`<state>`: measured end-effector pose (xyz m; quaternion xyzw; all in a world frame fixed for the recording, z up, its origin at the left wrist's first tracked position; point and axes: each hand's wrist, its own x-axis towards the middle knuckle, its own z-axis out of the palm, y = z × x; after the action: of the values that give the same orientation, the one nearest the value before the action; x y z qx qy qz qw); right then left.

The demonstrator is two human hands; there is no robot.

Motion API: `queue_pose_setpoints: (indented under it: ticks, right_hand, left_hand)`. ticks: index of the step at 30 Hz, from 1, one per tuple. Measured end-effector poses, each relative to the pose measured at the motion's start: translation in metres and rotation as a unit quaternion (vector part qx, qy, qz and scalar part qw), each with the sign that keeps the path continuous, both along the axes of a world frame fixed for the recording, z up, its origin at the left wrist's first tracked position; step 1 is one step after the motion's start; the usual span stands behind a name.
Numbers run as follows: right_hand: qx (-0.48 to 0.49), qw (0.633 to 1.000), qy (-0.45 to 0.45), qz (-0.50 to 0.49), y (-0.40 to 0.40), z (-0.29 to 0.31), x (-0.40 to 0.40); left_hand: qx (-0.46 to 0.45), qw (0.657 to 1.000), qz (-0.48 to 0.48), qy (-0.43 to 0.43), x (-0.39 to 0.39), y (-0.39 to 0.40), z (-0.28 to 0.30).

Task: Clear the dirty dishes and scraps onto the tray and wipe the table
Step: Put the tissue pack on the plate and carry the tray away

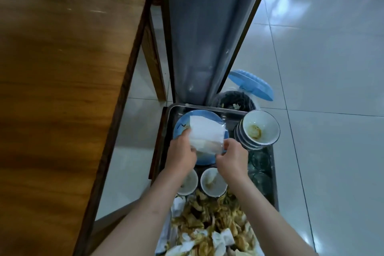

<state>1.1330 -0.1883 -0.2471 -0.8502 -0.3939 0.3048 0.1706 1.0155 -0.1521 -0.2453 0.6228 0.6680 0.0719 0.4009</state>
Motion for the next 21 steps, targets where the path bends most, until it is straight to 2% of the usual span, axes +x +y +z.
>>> queue_pose_setpoints:
  ticks: [3, 9, 12, 16, 21]
  right_hand:
    - [-0.015, 1.000, -0.006, 0.013, 0.005, -0.006, 0.002]
    - [-0.057, 0.998, 0.037, 0.016, 0.010, -0.006, 0.000]
    - [-0.031, 0.999, 0.028, 0.013, 0.004, 0.004, -0.005]
    - [0.056, 0.998, -0.006, 0.041, -0.012, 0.037, -0.013]
    - [0.078, 0.993, 0.006, 0.091, -0.024, 0.095, -0.010]
  left_hand:
    - [0.004, 1.000, -0.005, -0.007, -0.002, 0.002, -0.009]
    - [-0.022, 0.999, 0.014, -0.037, -0.011, 0.002, -0.014]
    - [0.003, 0.997, 0.051, -0.060, -0.015, -0.006, -0.006]
    - [0.057, 0.990, 0.098, -0.088, -0.015, -0.026, 0.019]
    - [0.047, 0.981, 0.145, -0.124, -0.012, -0.060, 0.059]
